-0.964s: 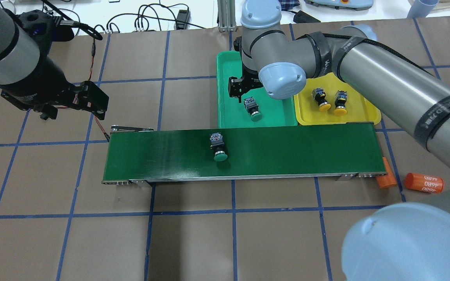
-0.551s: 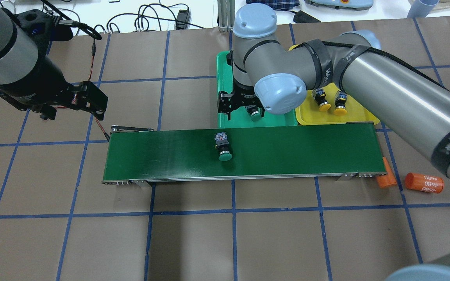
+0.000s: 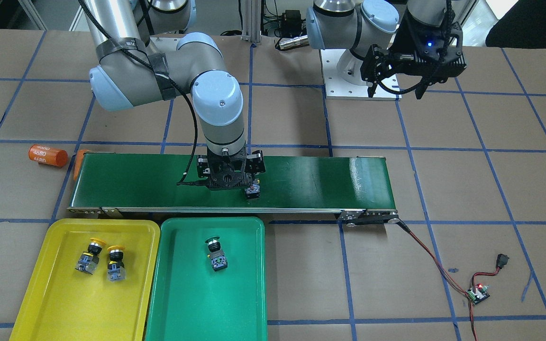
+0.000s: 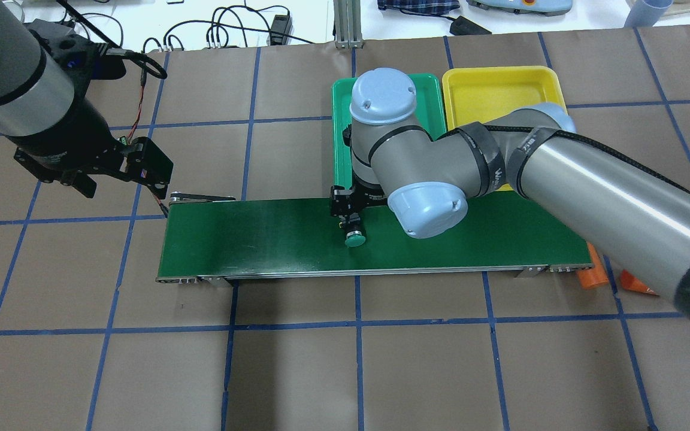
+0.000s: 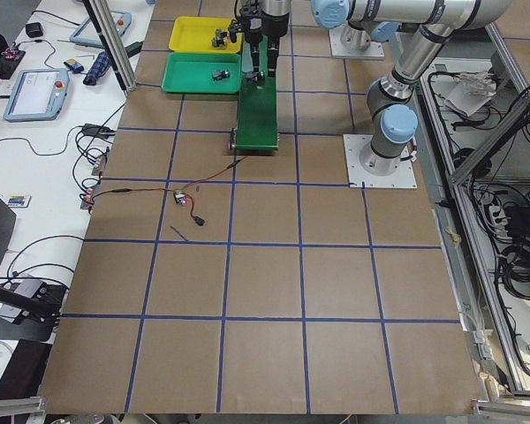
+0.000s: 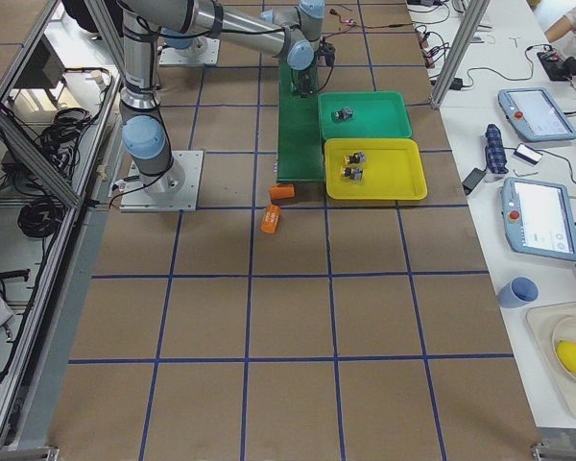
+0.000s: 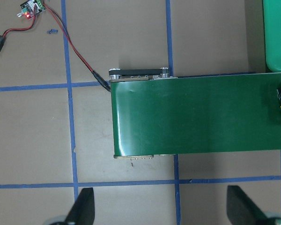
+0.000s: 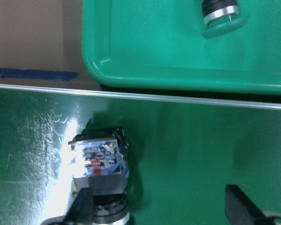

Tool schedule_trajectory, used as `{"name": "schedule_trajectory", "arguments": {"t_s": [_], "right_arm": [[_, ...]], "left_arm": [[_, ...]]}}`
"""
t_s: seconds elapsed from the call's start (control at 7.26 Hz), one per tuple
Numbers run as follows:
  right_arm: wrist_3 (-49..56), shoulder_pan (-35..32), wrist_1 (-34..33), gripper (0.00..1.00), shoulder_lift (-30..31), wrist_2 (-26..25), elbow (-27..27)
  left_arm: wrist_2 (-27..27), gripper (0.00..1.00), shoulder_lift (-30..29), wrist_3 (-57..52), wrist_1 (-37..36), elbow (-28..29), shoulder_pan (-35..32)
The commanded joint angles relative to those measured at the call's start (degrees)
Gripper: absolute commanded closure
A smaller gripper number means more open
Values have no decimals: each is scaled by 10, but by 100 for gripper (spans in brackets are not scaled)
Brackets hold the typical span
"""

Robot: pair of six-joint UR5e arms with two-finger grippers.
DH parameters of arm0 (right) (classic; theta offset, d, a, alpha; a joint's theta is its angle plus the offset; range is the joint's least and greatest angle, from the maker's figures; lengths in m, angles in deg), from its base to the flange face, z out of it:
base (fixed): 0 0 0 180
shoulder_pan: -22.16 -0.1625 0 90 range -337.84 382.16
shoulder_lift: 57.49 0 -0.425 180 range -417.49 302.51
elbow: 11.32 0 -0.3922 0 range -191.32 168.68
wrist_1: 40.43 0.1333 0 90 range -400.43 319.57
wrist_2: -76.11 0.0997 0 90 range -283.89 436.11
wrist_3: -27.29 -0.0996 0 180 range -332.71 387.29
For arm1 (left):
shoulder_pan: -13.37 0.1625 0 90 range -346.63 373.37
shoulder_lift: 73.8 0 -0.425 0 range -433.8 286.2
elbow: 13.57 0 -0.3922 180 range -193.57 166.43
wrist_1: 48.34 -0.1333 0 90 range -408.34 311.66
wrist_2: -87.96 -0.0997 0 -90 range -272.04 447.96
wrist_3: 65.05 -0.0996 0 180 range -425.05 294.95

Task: Sort buttons by color to trays
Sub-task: 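Lift the green-capped button and carry it over the green tray with the right gripper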

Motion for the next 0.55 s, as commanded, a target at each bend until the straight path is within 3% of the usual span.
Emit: {"name": "schedule_trajectory", "arguments": {"t_s": [0.0,0.41], "right_arm": [[-2,0,-47,0,-2,-2,16],[-2,0,-47,0,-8,-1,15]], "left_arm": [[-6,0,-14,2,-3,-20,5],[-3,0,-16,7,-5,-19,6]]}}
